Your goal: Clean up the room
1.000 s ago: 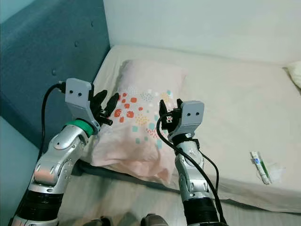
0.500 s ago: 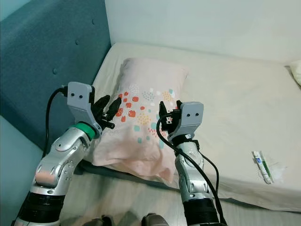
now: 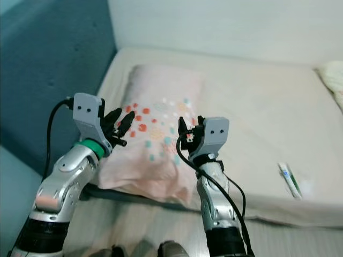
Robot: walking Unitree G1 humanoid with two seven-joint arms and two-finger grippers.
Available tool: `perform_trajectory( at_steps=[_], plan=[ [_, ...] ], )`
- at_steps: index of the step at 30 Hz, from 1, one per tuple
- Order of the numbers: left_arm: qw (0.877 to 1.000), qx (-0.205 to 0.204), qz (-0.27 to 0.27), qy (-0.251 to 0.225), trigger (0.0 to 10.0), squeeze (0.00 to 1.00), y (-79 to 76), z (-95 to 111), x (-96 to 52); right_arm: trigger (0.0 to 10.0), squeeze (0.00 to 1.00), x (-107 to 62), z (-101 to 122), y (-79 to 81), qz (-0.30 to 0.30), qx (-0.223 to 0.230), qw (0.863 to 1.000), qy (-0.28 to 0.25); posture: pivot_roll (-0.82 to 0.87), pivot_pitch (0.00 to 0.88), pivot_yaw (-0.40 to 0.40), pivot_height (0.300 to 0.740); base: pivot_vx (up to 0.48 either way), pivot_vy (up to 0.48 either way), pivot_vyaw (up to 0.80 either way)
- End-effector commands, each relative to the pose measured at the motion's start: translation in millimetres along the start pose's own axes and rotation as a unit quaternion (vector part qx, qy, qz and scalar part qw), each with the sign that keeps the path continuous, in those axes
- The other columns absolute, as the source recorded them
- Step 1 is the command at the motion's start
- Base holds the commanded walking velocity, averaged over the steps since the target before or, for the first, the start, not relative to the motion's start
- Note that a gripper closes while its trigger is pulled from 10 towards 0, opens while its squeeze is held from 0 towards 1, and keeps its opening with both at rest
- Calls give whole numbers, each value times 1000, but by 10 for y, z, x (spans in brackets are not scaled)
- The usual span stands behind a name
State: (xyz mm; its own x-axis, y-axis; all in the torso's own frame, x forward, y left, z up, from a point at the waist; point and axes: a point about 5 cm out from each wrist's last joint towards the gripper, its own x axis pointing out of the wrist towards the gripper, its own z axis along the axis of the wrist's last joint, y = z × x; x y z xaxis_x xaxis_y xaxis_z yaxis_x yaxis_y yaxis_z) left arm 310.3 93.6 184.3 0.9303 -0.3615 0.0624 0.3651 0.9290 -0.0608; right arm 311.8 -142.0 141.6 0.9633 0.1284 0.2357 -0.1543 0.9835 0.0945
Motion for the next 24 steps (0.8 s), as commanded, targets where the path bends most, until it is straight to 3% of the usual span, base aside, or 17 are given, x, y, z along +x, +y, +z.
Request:
perform_trajectory(
  at_steps=[1, 8, 24],
  plan=[
    [1000, -2, -7, 3, 10000, 0, -32, -29, -13, 10000, 0, -36, -49, -14, -5, 4, 1000, 12, -91, 66, 52, 710, 0, -259, -781],
    [1000, -1, -8, -1, 10000, 0, -25, -19, -12, 10000, 0, -37, -60, -30, -13, 0, 1000, 16, -90, 65, 55, 710, 0, -251, -698],
    [1000, 3, -6, -7, 10000, 0, -16, 3, 1, 10000, 0, -24, -57, -24, -11, -2, 1000, 15, -89, 63, 57, 710, 0, -360, 0]
  ],
)
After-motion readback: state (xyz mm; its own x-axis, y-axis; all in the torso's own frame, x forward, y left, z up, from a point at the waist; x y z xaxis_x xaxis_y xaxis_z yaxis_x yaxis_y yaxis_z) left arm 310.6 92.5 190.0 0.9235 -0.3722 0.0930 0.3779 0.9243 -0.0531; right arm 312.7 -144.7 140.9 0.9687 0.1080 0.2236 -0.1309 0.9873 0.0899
